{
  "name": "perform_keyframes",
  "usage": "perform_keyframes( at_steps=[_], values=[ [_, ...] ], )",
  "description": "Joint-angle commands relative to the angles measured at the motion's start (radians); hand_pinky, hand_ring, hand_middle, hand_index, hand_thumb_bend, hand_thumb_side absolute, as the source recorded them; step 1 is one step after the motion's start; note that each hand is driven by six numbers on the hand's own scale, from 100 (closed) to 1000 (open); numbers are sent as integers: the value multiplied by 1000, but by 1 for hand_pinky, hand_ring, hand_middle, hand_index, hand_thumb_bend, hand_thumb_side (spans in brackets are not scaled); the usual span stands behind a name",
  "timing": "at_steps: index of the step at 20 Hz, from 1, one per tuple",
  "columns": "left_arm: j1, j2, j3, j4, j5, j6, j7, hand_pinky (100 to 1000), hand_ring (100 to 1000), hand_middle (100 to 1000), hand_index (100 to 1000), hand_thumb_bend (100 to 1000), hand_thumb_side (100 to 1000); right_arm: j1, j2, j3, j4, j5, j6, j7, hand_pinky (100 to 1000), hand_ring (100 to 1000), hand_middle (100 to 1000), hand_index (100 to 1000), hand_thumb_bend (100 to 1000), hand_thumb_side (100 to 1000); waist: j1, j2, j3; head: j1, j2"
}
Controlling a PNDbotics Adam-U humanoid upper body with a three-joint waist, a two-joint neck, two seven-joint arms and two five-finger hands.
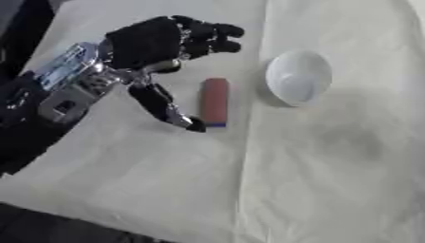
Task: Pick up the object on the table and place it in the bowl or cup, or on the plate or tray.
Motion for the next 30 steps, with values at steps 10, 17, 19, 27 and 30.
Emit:
perform_keyframes(
  at_steps=[10,17,19,27,30],
  values=[
    [-33,19,11,75,-89,38,-25,697,832,929,1000,652,649,-6,-13,-2,-13,-6,0,2,167,322,475,732,100,596,-5,-14,3,18,-3],
    [-75,-14,5,206,-114,38,-27,691,826,927,1000,609,681,-2,-12,-2,-13,-7,0,3,167,322,475,732,100,596,-5,-17,6,23,-3],
    [-92,-29,0,250,-115,35,-28,689,824,924,1000,599,686,-1,-12,-2,-13,-7,0,3,167,322,475,732,100,596,-5,-18,7,23,-3],
    [-141,-93,-33,350,-117,10,-45,687,820,920,1000,556,716,9,-15,-4,-13,-8,2,3,167,322,475,733,100,596,-2,-26,21,21,-3],
    [-147,-110,-46,364,-121,-3,-52,689,821,920,1000,548,726,14,-19,-6,-13,-8,3,2,167,322,475,733,100,597,-1,-28,29,19,-3]
  ],
)
